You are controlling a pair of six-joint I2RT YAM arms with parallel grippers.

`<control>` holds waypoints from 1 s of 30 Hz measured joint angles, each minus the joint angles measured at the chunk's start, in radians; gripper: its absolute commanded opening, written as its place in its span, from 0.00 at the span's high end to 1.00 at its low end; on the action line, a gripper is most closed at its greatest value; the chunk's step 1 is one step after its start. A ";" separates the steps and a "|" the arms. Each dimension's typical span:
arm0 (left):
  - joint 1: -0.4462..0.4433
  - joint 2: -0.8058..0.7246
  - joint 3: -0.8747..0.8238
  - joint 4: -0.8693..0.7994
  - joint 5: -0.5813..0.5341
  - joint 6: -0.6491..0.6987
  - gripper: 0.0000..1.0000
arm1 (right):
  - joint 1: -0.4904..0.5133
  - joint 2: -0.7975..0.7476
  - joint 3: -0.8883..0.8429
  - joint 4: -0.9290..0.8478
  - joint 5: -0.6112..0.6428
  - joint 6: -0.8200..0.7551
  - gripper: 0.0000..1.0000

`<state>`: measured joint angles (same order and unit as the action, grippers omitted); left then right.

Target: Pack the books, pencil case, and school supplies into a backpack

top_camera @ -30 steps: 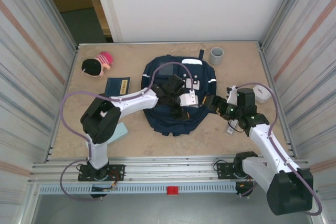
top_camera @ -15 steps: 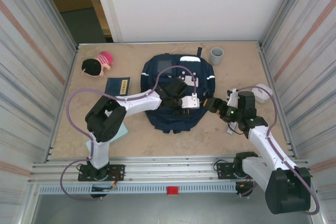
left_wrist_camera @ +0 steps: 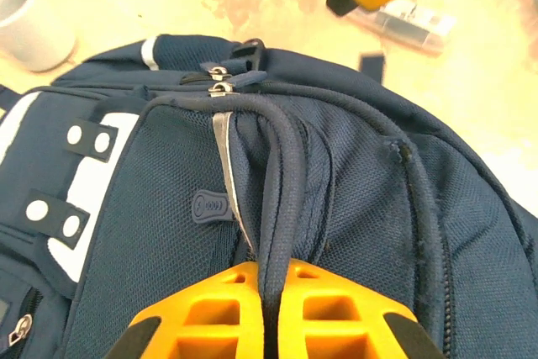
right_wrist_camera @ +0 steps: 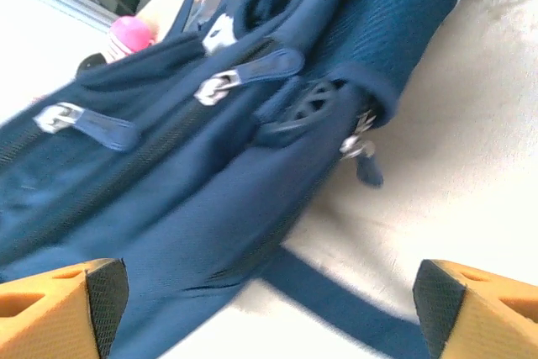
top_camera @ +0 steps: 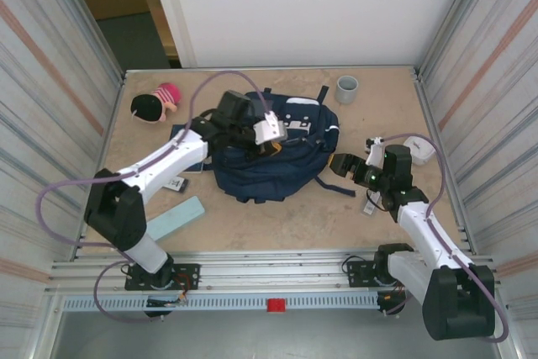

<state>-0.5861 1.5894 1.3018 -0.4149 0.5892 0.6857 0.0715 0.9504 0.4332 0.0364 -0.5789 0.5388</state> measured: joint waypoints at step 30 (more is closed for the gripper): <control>0.227 -0.055 0.090 -0.213 0.387 0.037 1.00 | 0.144 0.372 -0.003 0.519 -0.100 -0.518 0.75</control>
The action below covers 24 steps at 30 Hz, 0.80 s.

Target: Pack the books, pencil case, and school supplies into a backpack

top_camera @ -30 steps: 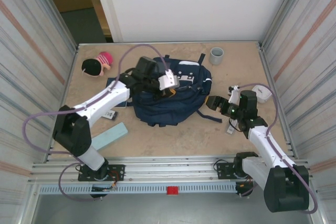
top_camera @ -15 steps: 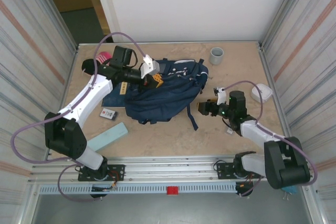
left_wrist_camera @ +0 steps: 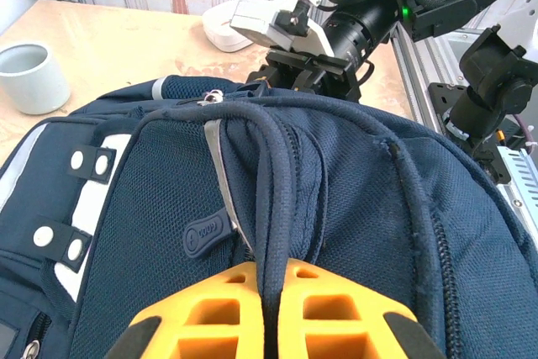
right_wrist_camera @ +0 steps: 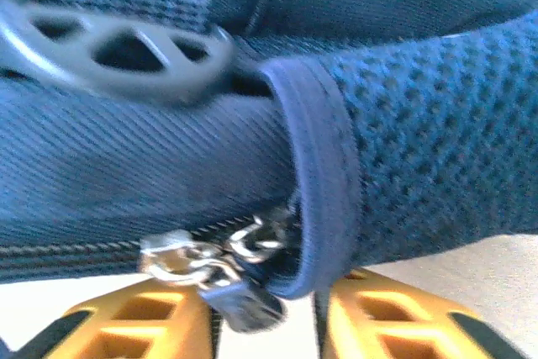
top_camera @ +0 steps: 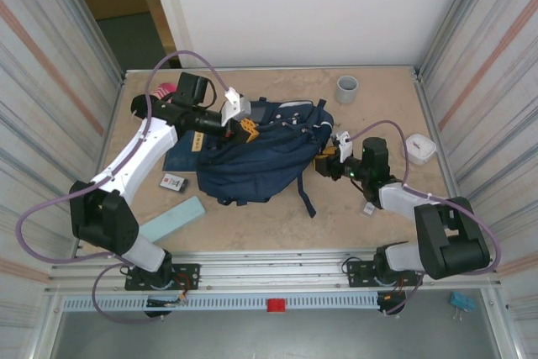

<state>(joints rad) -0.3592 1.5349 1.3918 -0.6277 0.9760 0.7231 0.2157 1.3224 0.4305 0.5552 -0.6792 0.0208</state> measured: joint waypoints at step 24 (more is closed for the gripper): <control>-0.157 -0.054 -0.083 0.251 -0.532 -0.149 1.00 | 0.035 -0.225 0.073 -0.467 0.054 -0.019 0.96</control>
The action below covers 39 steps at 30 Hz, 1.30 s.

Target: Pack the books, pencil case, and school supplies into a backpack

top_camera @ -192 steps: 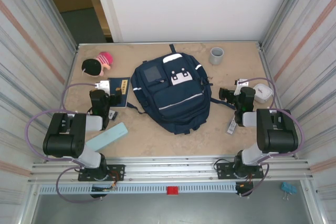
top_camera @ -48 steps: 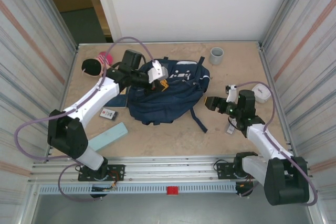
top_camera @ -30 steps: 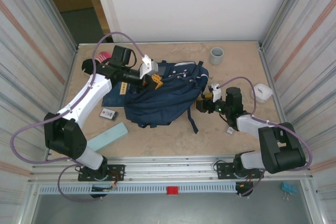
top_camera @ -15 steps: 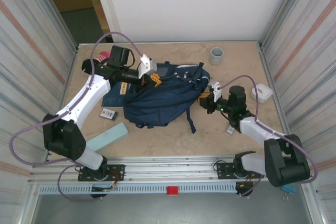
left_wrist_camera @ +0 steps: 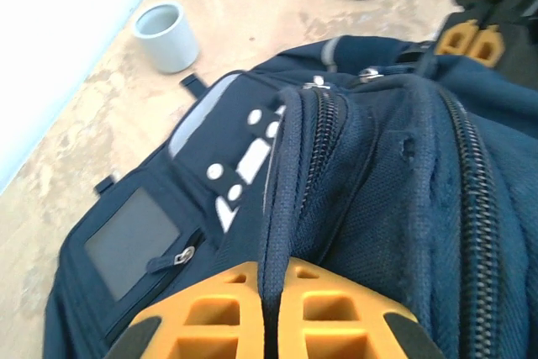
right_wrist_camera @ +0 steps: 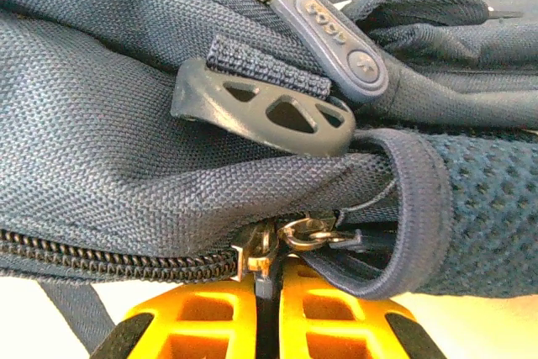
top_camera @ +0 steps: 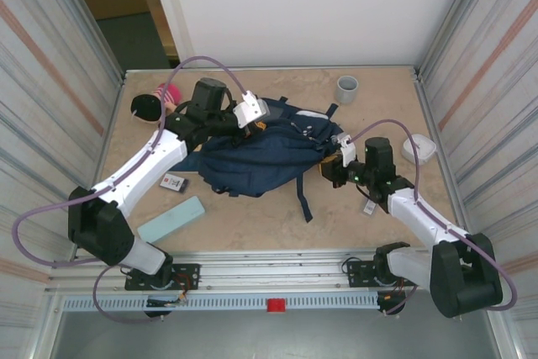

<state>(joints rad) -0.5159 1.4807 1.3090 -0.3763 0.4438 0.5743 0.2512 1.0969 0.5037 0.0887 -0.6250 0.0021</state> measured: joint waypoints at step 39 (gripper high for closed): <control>-0.108 -0.071 -0.126 0.177 -0.354 -0.140 1.00 | 0.055 0.013 0.059 -0.082 -0.109 0.208 0.94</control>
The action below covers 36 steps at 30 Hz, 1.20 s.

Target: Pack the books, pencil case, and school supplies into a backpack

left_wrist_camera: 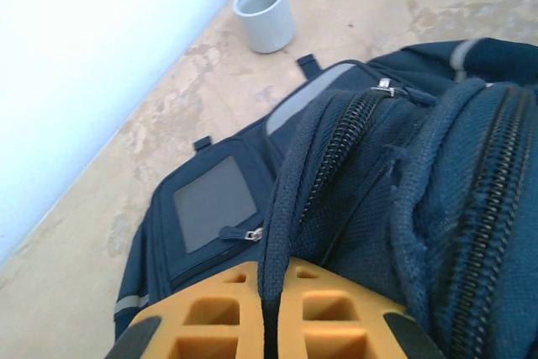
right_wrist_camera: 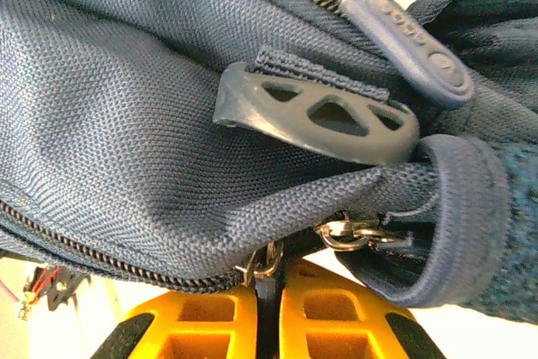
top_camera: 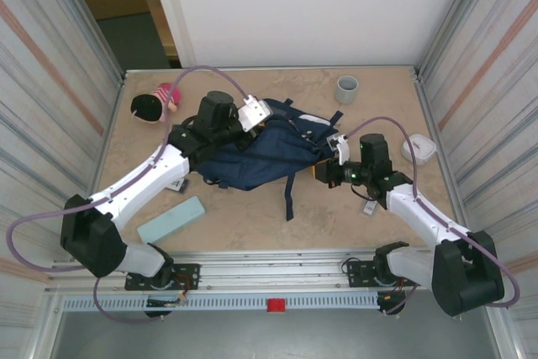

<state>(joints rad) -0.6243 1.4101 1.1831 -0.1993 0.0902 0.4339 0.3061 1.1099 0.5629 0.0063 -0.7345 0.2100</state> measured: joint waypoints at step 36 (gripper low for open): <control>-0.041 -0.035 -0.101 0.128 -0.106 -0.100 1.00 | -0.072 0.065 0.068 0.016 -0.133 0.187 0.94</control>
<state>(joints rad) -0.6655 1.3754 1.0817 -0.0715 -0.0154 0.3344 0.2340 1.1751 0.6312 0.0223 -0.8673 0.3973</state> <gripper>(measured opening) 0.074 0.093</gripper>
